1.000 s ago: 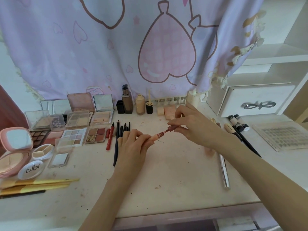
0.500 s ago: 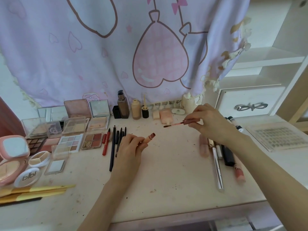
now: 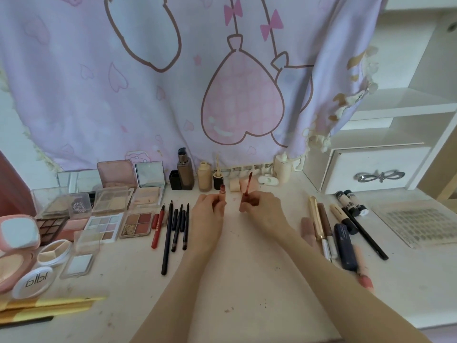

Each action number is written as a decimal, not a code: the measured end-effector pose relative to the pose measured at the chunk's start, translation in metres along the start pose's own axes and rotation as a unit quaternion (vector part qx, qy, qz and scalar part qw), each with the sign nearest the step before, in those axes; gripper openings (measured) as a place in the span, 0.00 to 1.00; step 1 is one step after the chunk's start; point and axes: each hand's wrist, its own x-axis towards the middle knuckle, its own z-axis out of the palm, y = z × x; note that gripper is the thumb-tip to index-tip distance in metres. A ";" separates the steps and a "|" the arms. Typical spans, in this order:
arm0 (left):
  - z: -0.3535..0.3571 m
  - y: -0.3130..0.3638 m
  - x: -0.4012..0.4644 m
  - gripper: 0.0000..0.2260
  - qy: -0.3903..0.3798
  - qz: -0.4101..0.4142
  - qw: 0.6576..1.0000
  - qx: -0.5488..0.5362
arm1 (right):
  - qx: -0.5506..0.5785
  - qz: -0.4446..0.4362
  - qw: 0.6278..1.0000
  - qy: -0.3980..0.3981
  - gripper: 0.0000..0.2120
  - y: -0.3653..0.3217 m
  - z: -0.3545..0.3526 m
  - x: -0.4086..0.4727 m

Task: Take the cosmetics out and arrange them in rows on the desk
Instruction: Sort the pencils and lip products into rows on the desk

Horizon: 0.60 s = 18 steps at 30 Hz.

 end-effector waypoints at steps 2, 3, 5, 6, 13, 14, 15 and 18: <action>0.003 -0.003 0.003 0.06 0.005 0.004 1.000 0.003 | 0.003 -0.001 1.000 -0.001 0.09 0.001 0.008 0.004; 0.004 -0.003 0.003 0.06 0.002 0.009 1.000 0.004 | 0.004 -0.002 1.000 0.000 0.10 0.001 0.010 0.005; 0.006 -0.005 0.004 0.06 -0.004 0.021 1.000 0.000 | 0.006 -0.012 1.000 0.004 0.10 0.002 0.014 0.007; 0.006 -0.005 0.005 0.06 -0.007 0.025 1.000 -0.002 | 0.005 -0.020 1.000 0.004 0.10 0.002 0.015 0.008; 0.008 -0.008 0.009 0.09 -0.022 0.018 0.999 -0.019 | -0.007 -0.045 0.999 0.011 0.10 0.005 0.022 0.010; 0.008 -0.008 0.009 0.10 -0.023 0.017 0.999 -0.020 | -0.009 -0.048 0.999 0.012 0.10 0.004 0.022 0.010; 0.008 -0.008 0.008 0.10 -0.023 0.017 0.999 -0.021 | -0.011 -0.050 0.999 0.014 0.10 0.004 0.022 0.010; 0.008 -0.008 0.008 0.10 -0.022 0.016 0.999 -0.019 | -0.020 -0.051 0.998 0.015 0.10 0.005 0.023 0.010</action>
